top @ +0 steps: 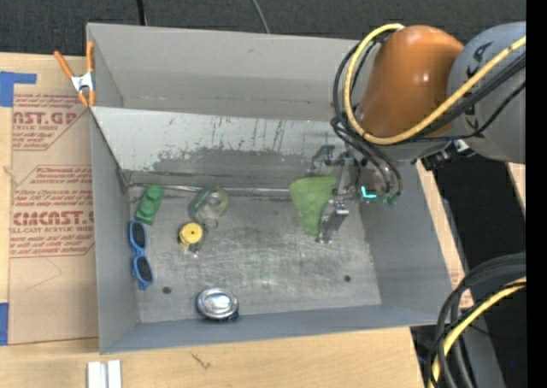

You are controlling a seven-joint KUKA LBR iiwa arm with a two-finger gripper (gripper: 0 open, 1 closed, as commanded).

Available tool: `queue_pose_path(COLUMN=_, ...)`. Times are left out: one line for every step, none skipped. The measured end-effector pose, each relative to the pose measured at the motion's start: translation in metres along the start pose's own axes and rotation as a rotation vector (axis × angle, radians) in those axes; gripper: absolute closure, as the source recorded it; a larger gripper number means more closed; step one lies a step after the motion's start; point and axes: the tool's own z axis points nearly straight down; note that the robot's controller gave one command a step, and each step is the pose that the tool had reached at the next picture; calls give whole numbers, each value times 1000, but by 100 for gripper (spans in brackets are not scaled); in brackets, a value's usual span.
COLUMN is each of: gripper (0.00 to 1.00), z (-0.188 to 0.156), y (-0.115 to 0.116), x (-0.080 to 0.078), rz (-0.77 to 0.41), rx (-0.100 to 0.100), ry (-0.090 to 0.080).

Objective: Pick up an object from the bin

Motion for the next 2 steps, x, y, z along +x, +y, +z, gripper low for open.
queue_pose_path(gripper=0, z=63, y=-32, x=51, rz=-306, rx=1, ry=0)
queue_pose_path(gripper=0, z=122, y=-55, x=29, rz=-430, rx=6, ry=-13)
